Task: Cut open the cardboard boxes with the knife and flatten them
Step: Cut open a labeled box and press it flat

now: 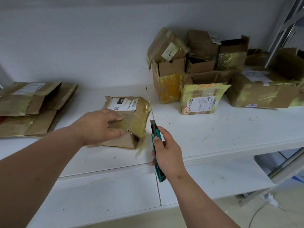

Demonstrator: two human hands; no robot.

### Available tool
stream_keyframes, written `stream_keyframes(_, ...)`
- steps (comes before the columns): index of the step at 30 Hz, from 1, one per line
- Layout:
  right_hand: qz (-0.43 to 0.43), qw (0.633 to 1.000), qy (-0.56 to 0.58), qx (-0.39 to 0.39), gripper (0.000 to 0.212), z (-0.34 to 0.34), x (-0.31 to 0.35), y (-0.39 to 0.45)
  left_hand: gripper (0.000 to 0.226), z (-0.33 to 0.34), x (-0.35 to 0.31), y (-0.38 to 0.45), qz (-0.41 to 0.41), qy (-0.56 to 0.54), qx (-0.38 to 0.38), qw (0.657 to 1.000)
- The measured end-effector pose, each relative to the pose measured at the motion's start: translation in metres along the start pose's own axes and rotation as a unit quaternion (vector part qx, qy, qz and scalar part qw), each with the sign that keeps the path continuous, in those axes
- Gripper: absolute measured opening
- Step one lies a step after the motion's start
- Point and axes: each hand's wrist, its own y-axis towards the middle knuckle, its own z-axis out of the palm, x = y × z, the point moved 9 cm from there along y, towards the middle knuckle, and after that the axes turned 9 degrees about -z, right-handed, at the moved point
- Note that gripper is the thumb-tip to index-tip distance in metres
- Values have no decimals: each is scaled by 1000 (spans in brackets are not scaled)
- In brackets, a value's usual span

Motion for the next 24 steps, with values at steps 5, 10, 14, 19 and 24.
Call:
stream_keyframes(5, -3, 999, -30, -26, 34, -14, 0, 13, 92, 7, -12, -5, -33, 105, -27, 994)
stream_keyframes(10, 9, 971, -236, 30, 63, -13, -1, 37, 83, 21, -27, -14, -35, 151, -27, 988)
stream_keyframes(14, 48, 919, -389, 54, 79, -28, -5, 47, 73, 16, -25, -18, -21, 135, -34, 990)
stream_keyframes(19, 33, 883, -467, 43, 67, -36, -11, 45, 76, 6, -3, -27, -31, -79, -40, 996)
stream_keyframes(24, -55, 914, -400, 49, 55, -15, 5, 45, 29, -8, 16, -44, -91, -215, -119, 965)
